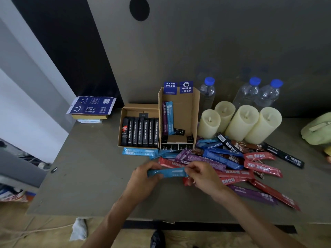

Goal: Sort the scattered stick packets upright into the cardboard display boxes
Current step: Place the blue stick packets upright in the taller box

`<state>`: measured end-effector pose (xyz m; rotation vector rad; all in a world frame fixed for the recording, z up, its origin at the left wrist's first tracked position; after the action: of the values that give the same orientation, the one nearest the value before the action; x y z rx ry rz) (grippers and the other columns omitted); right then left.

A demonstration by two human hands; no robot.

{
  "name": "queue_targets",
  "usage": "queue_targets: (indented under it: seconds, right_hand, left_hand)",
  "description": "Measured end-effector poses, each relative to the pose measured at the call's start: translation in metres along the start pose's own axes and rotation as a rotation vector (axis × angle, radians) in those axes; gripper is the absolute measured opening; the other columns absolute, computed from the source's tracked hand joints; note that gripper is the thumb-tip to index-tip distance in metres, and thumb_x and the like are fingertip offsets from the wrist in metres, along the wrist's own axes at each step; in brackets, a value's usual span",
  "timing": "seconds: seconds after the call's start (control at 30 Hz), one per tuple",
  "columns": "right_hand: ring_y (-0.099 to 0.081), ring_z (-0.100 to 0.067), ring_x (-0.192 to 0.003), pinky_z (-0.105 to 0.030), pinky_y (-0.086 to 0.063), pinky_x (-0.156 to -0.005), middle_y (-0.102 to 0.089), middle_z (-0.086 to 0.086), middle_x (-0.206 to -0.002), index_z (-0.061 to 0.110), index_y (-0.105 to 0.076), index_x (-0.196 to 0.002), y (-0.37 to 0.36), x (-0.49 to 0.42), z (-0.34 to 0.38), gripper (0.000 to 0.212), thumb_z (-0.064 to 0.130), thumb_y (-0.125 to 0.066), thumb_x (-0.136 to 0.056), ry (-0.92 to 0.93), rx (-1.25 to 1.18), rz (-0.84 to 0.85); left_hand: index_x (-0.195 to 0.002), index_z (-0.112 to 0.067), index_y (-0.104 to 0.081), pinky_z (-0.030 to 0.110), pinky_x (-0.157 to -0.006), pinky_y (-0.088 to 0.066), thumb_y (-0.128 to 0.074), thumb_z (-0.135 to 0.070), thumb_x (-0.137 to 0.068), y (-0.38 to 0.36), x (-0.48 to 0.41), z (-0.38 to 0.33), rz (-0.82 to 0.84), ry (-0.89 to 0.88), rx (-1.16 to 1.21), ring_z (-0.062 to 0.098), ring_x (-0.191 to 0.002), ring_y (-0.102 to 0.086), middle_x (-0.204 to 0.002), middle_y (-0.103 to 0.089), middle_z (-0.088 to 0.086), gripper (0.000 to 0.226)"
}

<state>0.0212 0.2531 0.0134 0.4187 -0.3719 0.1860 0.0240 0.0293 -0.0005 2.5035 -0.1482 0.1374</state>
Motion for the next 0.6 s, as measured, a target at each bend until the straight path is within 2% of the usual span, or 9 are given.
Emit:
queue_targets:
  seconds: [0.1, 0.17, 0.2, 0.3, 0.43, 0.6]
  right_hand:
    - [-0.063, -0.011, -0.062, -0.023, -0.043, -0.052, -0.069, -0.012, -0.082, 0.008, -0.069, -0.096, 0.009, 0.004, 0.000, 0.012, 0.010, -0.057, -0.099, -0.062, -0.216, -0.015]
    - [-0.062, -0.013, -0.063, -0.024, -0.044, -0.051, -0.069, -0.015, -0.086, 0.005, -0.069, -0.096, 0.014, 0.007, -0.001, 0.012, 0.007, -0.057, -0.099, -0.077, -0.283, -0.031]
    - [-0.063, -0.013, -0.063, -0.023, -0.044, -0.050, -0.068, -0.015, -0.085, 0.004, -0.069, -0.096, 0.016, 0.008, -0.001, 0.013, 0.006, -0.057, -0.099, -0.081, -0.310, -0.035]
    - [-0.062, -0.010, -0.057, -0.022, -0.042, -0.047, -0.067, -0.011, -0.079, 0.001, -0.068, -0.096, 0.019, 0.013, 0.000, 0.013, 0.005, -0.057, -0.099, -0.090, -0.350, -0.040]
    - [-0.060, -0.007, -0.053, -0.020, -0.041, -0.046, -0.067, -0.010, -0.074, 0.002, -0.069, -0.095, 0.024, 0.017, 0.003, 0.012, 0.005, -0.058, -0.098, -0.081, -0.357, -0.058]
    - [-0.067, -0.014, -0.067, -0.024, -0.043, -0.052, -0.075, -0.006, -0.088, 0.018, -0.069, -0.106, 0.028, 0.022, 0.002, 0.013, 0.015, -0.068, -0.093, -0.059, -0.279, 0.043]
  left_hand:
    - [-0.099, -0.016, -0.071, 0.015, -0.072, -0.053, -0.074, -0.008, -0.085, 0.004, 0.001, -0.005, -0.140, 0.140, 0.430, 0.004, -0.088, -0.067, -0.100, -0.073, -0.001, 0.017]
    - [-0.099, -0.009, -0.070, 0.022, -0.071, -0.056, -0.066, -0.004, -0.090, 0.006, 0.000, -0.012, -0.164, 0.293, 0.821, 0.018, -0.090, -0.067, -0.101, -0.070, 0.010, 0.010]
    - [-0.098, -0.007, -0.070, 0.024, -0.070, -0.057, -0.063, -0.003, -0.092, 0.007, 0.000, -0.014, -0.167, 0.329, 0.933, 0.020, -0.091, -0.066, -0.101, -0.069, 0.012, 0.009]
    - [-0.092, -0.005, -0.069, 0.024, -0.069, -0.059, -0.057, 0.001, -0.095, 0.008, -0.003, -0.018, -0.163, 0.327, 0.994, 0.020, -0.088, -0.067, -0.095, -0.068, 0.011, 0.013]
    - [-0.099, 0.000, -0.068, 0.025, -0.074, -0.060, -0.055, 0.003, -0.096, 0.009, -0.005, -0.023, -0.157, 0.296, 0.990, 0.019, -0.084, -0.069, -0.092, -0.071, 0.011, 0.014]
    - [-0.103, -0.001, -0.069, 0.024, -0.074, -0.059, -0.058, 0.005, -0.093, 0.009, -0.011, -0.038, -0.173, 0.197, 0.907, 0.017, -0.083, -0.071, -0.090, -0.075, 0.010, 0.015]
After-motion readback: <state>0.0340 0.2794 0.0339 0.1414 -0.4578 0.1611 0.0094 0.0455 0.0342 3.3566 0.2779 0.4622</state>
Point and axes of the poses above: each hand's wrist, its own x-axis away from the middle knuckle, its own y-axis out of the back of the hand, z = x × y, the point moved 1 cm from there along -x, towards the middle knuckle
